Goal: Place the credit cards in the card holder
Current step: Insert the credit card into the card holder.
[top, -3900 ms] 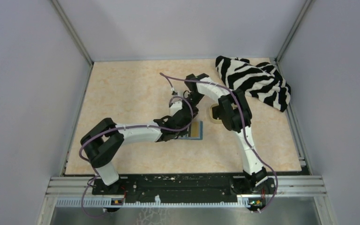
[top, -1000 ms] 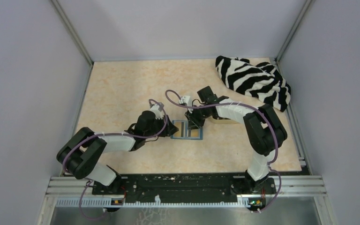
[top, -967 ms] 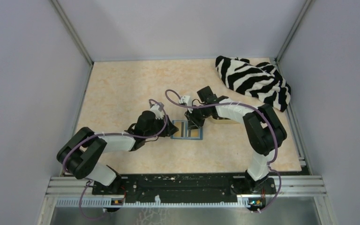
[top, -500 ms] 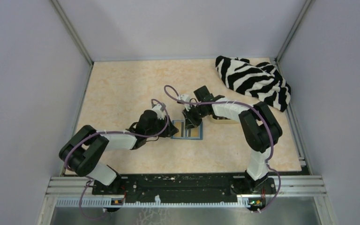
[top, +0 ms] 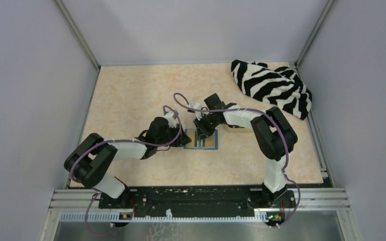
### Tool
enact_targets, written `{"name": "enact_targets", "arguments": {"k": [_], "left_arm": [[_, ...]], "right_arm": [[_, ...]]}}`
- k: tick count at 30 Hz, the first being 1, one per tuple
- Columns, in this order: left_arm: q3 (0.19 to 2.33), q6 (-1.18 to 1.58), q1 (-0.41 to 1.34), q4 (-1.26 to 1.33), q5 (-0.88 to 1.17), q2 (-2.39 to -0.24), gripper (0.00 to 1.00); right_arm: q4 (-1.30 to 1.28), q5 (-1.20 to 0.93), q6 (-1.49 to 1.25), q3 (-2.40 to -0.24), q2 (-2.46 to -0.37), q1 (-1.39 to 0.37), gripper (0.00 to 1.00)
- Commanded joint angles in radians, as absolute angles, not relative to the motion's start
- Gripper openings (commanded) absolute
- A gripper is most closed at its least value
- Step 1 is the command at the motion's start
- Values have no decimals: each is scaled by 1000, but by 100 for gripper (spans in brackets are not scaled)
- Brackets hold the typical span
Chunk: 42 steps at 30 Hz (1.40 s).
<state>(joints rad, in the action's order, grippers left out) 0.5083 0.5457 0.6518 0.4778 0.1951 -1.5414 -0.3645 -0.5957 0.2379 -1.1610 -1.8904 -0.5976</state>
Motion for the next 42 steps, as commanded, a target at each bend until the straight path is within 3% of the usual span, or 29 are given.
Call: {"name": "enact_targets", "arguments": {"k": [1,24,42], "left_arm": [[531,541,650,502,246,-1552,44],[512,667,649,714,392,-1602,40],[540,802,650,968,500,-1746,49]], "right_arm": [[-352,-565,224,-1215,-1900,-624,9],[-400,-583,226,-1252,-1833,-615,12],[-422,-677,195,-1259,-1763,-485,22]]}}
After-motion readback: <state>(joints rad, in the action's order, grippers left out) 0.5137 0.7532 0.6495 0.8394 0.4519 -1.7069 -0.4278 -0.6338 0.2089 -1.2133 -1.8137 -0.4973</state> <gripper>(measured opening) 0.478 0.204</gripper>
